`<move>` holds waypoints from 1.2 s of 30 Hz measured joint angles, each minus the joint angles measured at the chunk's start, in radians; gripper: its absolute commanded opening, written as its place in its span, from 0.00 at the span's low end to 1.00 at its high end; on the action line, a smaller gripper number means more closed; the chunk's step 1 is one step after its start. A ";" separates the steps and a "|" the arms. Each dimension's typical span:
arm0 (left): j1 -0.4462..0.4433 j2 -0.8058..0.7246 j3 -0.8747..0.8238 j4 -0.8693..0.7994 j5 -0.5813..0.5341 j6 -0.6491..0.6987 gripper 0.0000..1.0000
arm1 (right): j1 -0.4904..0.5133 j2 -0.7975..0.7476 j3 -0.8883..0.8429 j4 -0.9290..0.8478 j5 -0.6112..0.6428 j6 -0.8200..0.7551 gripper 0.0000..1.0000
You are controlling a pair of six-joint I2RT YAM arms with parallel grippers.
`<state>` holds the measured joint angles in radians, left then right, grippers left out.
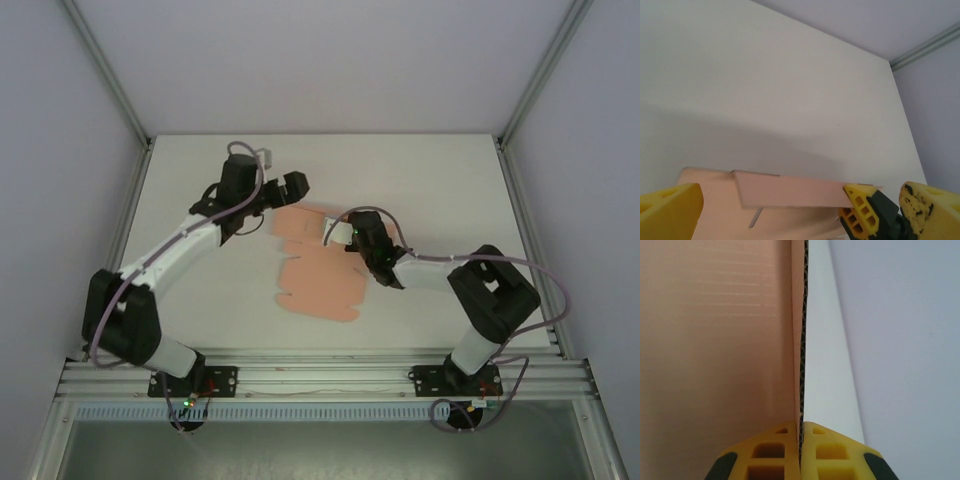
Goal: Assemble paper box
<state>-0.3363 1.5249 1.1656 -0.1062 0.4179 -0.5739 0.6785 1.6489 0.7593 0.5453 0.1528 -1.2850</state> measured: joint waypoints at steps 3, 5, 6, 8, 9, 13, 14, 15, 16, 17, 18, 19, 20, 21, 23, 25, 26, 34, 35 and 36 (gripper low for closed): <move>0.003 0.104 0.097 -0.010 0.100 0.000 0.98 | 0.002 -0.001 0.000 0.013 -0.004 -0.008 0.00; 0.003 0.149 0.132 -0.011 0.155 0.000 0.96 | 0.002 0.000 0.000 0.017 -0.005 -0.015 0.00; 0.003 0.167 0.143 -0.014 0.180 0.000 0.95 | 0.002 0.000 0.000 0.020 -0.004 -0.019 0.00; 0.003 0.192 0.154 -0.030 0.211 0.000 0.94 | 0.002 0.007 0.004 0.026 -0.004 -0.022 0.00; 0.003 0.200 0.158 -0.045 0.221 0.000 0.94 | 0.002 0.012 0.006 0.029 -0.003 -0.022 0.00; 0.005 0.219 0.161 -0.084 0.237 0.015 0.91 | 0.002 0.025 0.010 0.031 -0.003 -0.025 0.00; 0.005 0.220 0.161 -0.092 0.238 0.019 0.90 | 0.002 0.028 0.011 0.031 -0.003 -0.025 0.00; 0.005 0.220 0.161 -0.095 0.242 0.023 0.90 | 0.002 0.030 0.013 0.031 -0.002 -0.025 0.00; 0.005 0.220 0.161 -0.099 0.247 0.025 0.90 | 0.002 0.031 0.013 0.032 0.000 -0.025 0.00; 0.005 0.220 0.160 -0.101 0.253 0.026 0.90 | 0.002 0.032 0.015 0.032 0.003 -0.025 0.00; 0.005 0.220 0.159 -0.101 0.256 0.026 0.90 | 0.002 0.034 0.015 0.035 0.006 -0.025 0.00; 0.005 0.220 0.156 -0.102 0.259 0.026 0.89 | 0.002 0.035 0.015 0.039 0.009 -0.025 0.00; 0.005 0.220 0.151 -0.103 0.262 0.026 0.89 | 0.002 0.037 0.015 0.040 0.009 -0.025 0.00; 0.005 0.220 0.146 -0.105 0.266 0.026 0.89 | 0.002 0.038 0.015 0.040 0.009 -0.025 0.00; 0.004 0.220 0.138 -0.113 0.278 0.026 0.87 | 0.002 0.038 0.017 0.040 0.009 -0.023 0.00; 0.000 0.220 0.137 -0.122 0.284 0.026 0.86 | 0.002 0.038 0.020 0.050 0.010 -0.018 0.00; -0.002 0.220 0.137 -0.125 0.283 0.024 0.85 | 0.002 0.038 0.020 0.055 0.012 -0.013 0.00; -0.004 0.232 0.133 -0.085 0.317 -0.032 0.82 | 0.002 0.038 0.020 0.055 0.015 0.013 0.00; -0.004 0.236 0.133 -0.074 0.330 -0.045 0.82 | 0.002 0.038 0.020 0.055 0.019 0.017 0.00; -0.004 0.238 0.133 -0.060 0.338 -0.059 0.82 | 0.002 0.038 0.020 0.057 0.023 0.019 0.00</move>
<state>-0.3405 1.7630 1.2984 -0.1665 0.7563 -0.6327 0.6800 1.6871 0.7795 0.6025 0.1761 -1.2663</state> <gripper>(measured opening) 0.818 0.041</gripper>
